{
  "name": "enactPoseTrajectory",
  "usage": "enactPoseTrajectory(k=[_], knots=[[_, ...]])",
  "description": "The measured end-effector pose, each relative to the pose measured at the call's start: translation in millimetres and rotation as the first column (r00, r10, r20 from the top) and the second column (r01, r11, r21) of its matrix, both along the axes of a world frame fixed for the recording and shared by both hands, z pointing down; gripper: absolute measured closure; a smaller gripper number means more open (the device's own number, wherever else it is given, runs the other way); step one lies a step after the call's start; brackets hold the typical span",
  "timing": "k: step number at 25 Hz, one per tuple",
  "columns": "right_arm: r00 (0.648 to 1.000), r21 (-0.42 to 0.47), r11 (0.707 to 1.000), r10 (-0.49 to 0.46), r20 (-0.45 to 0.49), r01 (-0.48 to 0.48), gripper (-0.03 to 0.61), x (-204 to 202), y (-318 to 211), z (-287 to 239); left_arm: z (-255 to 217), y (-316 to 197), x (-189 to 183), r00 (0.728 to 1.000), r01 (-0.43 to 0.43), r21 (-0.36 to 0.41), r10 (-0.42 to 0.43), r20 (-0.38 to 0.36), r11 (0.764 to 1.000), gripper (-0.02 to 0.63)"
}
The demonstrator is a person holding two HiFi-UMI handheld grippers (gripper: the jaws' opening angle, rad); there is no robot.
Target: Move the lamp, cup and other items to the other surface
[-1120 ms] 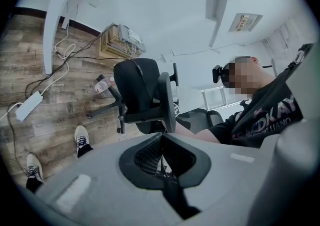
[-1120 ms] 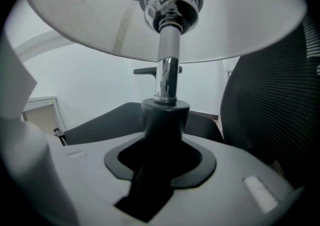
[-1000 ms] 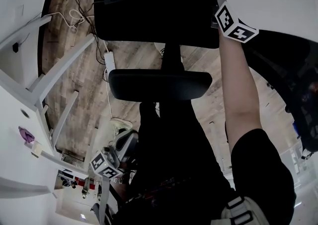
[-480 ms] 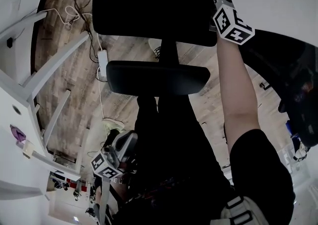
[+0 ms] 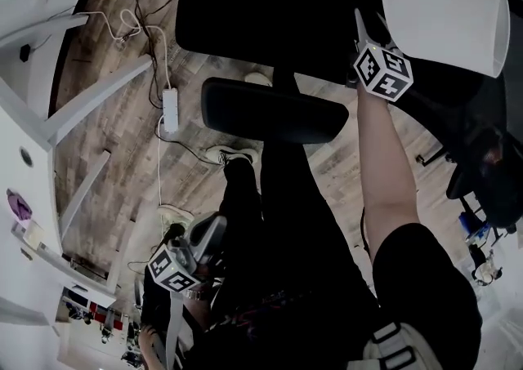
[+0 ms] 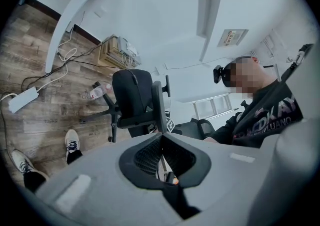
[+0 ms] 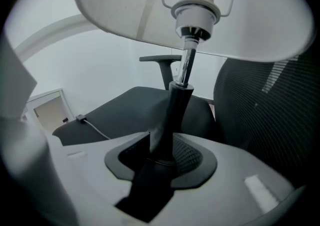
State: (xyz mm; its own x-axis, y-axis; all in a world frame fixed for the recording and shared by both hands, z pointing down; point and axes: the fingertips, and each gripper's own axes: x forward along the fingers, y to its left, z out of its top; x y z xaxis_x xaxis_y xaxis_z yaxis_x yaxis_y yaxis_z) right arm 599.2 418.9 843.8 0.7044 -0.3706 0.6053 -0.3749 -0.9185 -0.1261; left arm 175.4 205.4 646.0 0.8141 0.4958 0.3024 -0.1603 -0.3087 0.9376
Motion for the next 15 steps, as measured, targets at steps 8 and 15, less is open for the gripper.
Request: enactPoseTrajectory(k=[8,15], knots=[[0.995,-0.029,0.998,-0.06,0.076,0.063,0.581,-52,11,-41,-23,-20,-19,0.993,0.027,0.021,-0.024,-0.116,0.999,0.618],[0.995,-0.04,0.995,-0.092,0.026,0.093,0.578,-98,4,-125,-70,-58,-53,0.972,0.079,0.095,-0.055,-0.227,0.992,0.618]])
